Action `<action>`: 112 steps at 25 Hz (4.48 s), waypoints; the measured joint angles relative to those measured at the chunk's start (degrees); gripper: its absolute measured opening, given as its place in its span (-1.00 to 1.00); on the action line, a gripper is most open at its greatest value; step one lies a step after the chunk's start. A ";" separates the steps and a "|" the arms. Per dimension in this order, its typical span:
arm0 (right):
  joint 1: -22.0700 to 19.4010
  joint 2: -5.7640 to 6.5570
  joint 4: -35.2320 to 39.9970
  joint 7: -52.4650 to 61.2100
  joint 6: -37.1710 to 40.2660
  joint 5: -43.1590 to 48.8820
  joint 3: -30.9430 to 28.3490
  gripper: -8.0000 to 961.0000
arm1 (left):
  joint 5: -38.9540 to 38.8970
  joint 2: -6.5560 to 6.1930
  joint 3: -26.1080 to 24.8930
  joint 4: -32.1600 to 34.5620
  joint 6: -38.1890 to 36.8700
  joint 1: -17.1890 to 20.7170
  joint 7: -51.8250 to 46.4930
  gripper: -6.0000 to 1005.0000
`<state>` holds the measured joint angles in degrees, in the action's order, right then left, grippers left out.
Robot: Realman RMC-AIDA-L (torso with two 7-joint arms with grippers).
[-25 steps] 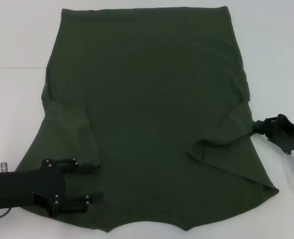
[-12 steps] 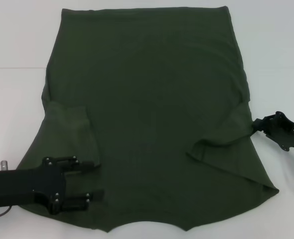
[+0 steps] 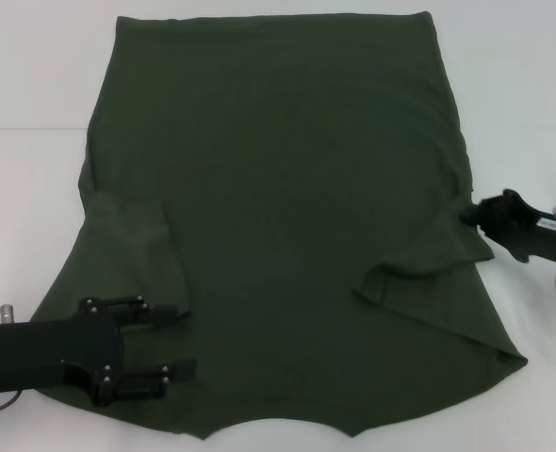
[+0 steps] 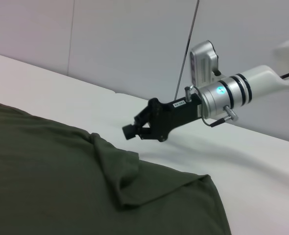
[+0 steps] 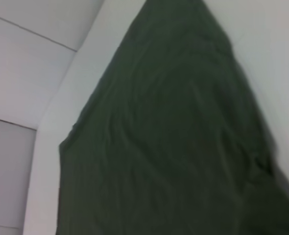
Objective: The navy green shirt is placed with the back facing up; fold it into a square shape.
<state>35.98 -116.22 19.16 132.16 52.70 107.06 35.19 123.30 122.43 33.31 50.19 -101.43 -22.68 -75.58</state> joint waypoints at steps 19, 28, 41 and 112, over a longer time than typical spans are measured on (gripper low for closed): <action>-6.10 -1.40 0.62 -5.68 4.65 -6.31 -4.13 -0.57 | -0.49 0.00 0.00 -0.14 0.02 -0.15 0.00 0.50; -6.80 -1.24 -0.40 -4.05 3.48 -6.55 -3.65 0.38 | -0.53 -0.02 0.00 0.00 0.00 -0.11 0.00 0.50; -7.60 0.14 -1.36 1.84 4.19 -4.34 -3.27 0.91 | -0.52 0.00 0.02 -0.06 0.00 0.02 0.60 0.50; -3.24 0.46 -1.15 5.25 2.51 -2.31 0.06 0.97 | -0.52 0.09 -0.01 -0.44 -0.03 0.51 0.75 0.50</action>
<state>32.75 -115.77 18.01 137.41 55.21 104.75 35.24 122.79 122.52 33.31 49.75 -101.46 -22.18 -74.83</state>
